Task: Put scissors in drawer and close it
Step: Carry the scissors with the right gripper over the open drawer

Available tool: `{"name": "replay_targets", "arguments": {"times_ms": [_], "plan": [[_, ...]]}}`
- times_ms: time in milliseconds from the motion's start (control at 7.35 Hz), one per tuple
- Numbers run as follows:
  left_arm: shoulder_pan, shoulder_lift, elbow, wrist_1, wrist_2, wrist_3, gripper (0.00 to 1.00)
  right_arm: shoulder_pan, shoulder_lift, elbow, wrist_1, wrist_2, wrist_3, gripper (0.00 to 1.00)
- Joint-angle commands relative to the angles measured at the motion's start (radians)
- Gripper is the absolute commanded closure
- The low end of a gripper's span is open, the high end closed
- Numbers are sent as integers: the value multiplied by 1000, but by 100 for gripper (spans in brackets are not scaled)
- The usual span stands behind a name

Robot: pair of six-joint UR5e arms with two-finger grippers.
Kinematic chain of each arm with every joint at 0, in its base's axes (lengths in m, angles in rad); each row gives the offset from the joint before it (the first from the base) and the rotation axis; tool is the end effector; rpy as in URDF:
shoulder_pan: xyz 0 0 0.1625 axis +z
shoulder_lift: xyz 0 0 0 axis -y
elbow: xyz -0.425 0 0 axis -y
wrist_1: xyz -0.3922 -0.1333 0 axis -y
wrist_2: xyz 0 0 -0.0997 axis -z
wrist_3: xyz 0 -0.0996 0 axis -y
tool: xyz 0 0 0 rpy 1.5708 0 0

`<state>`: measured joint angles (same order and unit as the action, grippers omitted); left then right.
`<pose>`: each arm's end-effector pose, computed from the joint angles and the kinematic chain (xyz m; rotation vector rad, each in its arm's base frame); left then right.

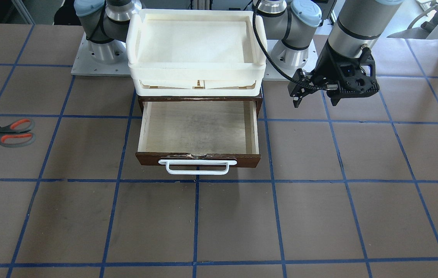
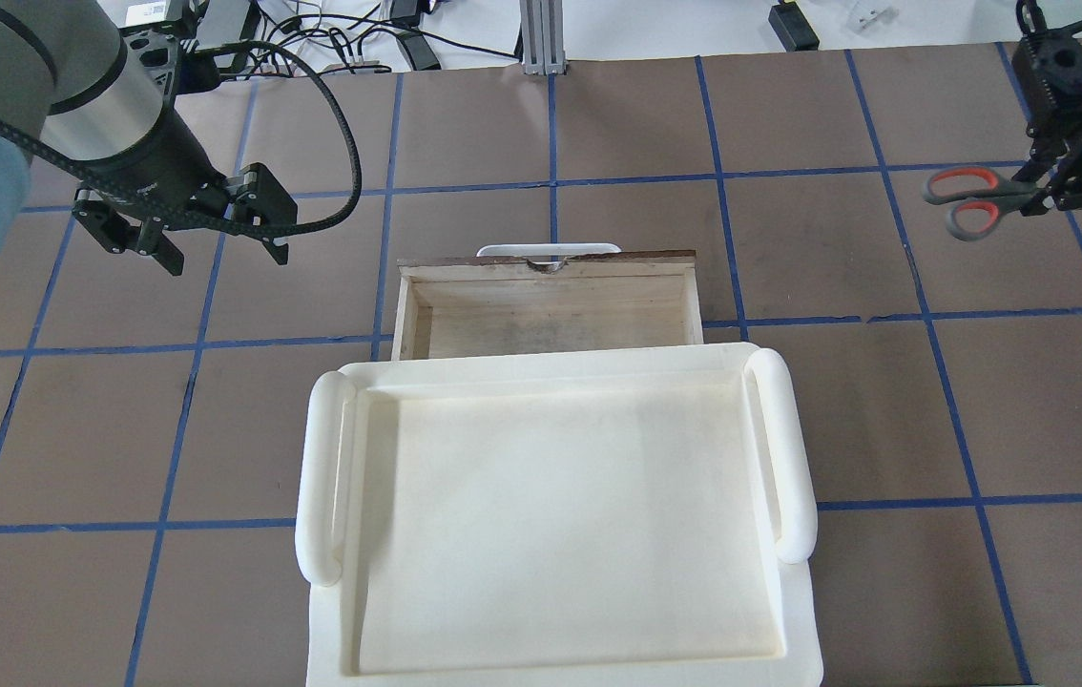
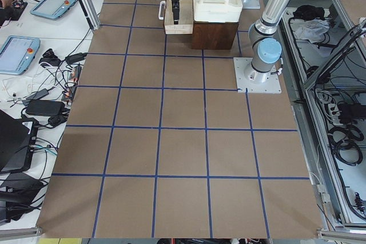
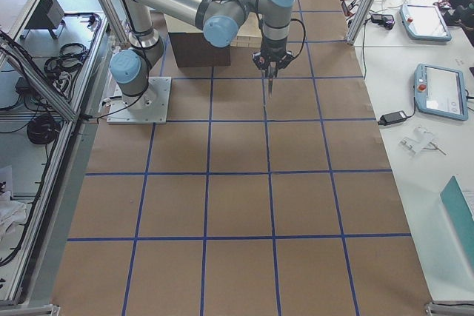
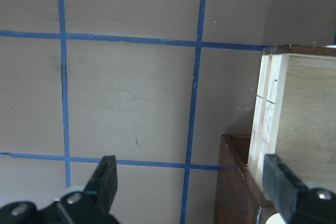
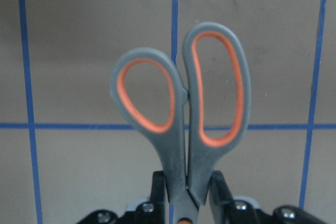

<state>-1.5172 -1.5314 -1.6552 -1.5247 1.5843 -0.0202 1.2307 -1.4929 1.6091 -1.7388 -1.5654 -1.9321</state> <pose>-0.1063 -0.4813 0.4700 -0.1154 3.1259 -0.0014 -0.0497 -0.5418 0.4464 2.2129 -2.1661 0.0414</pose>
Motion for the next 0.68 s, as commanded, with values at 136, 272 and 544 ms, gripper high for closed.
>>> {"name": "replay_targets", "arguments": {"times_ms": [136, 272, 544], "plan": [[0, 0, 0, 0, 0, 0, 0, 296, -23, -12, 21, -13, 313, 100], [0, 1, 0, 0, 0, 0, 0, 376, -14, -12, 13, -2, 412, 99], [0, 1, 0, -2, 0, 0, 0, 507, 28, -21, 4, 2, 534, 99]]}}
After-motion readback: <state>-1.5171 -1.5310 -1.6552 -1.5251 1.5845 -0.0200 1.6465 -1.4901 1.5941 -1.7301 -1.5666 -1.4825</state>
